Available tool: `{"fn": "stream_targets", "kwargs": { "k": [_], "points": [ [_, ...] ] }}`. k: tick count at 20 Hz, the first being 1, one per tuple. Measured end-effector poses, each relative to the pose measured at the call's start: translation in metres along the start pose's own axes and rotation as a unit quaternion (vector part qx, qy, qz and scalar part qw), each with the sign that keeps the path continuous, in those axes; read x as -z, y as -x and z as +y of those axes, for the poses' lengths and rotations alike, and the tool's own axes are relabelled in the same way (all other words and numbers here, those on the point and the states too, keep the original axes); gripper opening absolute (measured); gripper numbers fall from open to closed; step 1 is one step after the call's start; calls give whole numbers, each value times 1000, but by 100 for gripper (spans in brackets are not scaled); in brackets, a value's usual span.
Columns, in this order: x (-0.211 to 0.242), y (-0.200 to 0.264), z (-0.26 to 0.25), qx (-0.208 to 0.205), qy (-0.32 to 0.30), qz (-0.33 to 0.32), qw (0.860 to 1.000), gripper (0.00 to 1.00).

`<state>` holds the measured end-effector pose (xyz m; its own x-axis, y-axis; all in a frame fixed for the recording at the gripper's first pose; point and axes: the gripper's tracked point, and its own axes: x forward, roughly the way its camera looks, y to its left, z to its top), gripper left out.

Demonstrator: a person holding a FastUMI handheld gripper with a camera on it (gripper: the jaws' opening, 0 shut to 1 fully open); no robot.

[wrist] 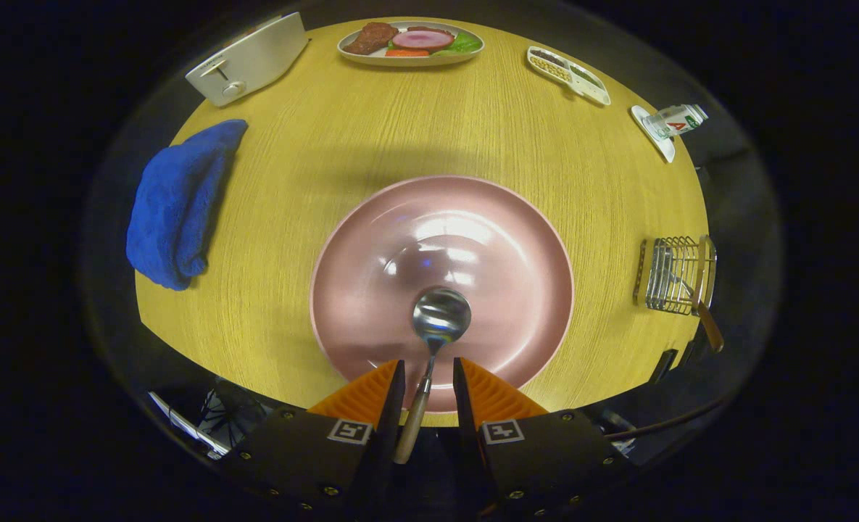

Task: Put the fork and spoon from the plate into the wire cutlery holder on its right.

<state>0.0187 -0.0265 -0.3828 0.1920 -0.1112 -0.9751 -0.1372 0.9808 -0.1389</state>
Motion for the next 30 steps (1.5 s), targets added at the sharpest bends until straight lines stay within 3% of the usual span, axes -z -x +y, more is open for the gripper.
{"fn": "stream_targets", "kwargs": {
  "k": [12, 14, 16, 18, 19, 30],
  "points": [
    [23, -27, 4, -3, 5, 21, 1000, 41],
    [29, -31, 2, 0, 5, 30, 1000, 23],
    [30, -30, 0, -1, 9, 34, 999, 12],
    [28, -27, 4, -9, 8, 26, 1000, 10],
    [27, -27, 6, -16, 2, 24, 1000, 1],
    [1, 12, -8, 13, -12, 5, 1000, 1]
  ]
}}
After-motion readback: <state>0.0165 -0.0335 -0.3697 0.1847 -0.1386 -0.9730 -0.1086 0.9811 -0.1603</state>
